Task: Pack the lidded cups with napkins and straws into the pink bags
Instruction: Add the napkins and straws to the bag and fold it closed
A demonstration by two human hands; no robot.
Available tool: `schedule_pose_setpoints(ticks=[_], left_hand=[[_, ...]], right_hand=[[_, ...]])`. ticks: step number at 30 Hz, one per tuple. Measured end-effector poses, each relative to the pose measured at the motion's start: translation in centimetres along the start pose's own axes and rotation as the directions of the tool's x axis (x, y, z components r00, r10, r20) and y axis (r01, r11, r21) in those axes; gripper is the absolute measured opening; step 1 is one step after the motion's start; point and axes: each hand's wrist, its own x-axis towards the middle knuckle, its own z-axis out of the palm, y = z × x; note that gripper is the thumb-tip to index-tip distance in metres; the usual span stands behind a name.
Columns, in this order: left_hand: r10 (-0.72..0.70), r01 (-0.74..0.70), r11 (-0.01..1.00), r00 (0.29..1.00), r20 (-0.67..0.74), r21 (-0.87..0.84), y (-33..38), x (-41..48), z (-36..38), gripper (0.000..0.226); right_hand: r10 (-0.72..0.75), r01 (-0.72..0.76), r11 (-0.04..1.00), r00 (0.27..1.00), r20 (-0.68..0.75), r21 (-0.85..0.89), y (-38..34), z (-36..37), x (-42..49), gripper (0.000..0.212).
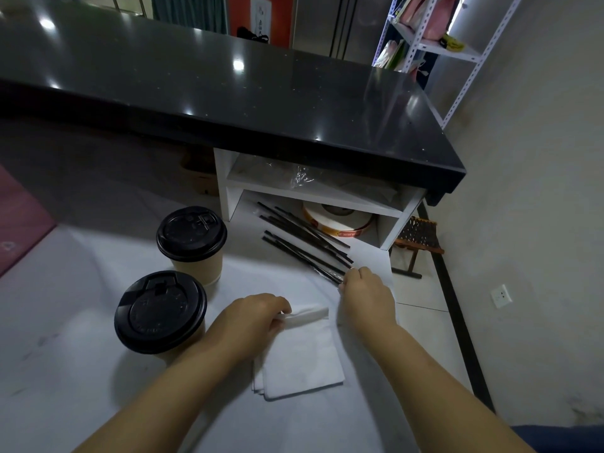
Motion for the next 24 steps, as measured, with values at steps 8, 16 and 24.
schedule_pose_setpoints(ticks=[8, 16, 24], left_hand=[[-0.013, 0.013, 1.000, 1.000, -0.006, 0.017, 0.9, -0.5, -0.7, 0.025], [0.051, -0.061, 0.995, 0.991, -0.124, -0.078, 3.9, -2.8, -4.3, 0.009], [0.156, -0.189, 0.980, 0.924, -0.348, -0.063, 6.3, -4.7, -12.4, 0.008]], right_hand=[[0.047, -0.056, 0.957, 0.998, 0.035, 0.286, 0.4, -1.2, -1.2, 0.028], [0.108, -0.052, 0.829, 0.992, -0.067, 0.557, 0.7, -4.5, -1.7, 0.020], [0.008, 0.244, 0.768, 0.921, -0.389, 0.593, -2.6, -11.4, -1.4, 0.018]])
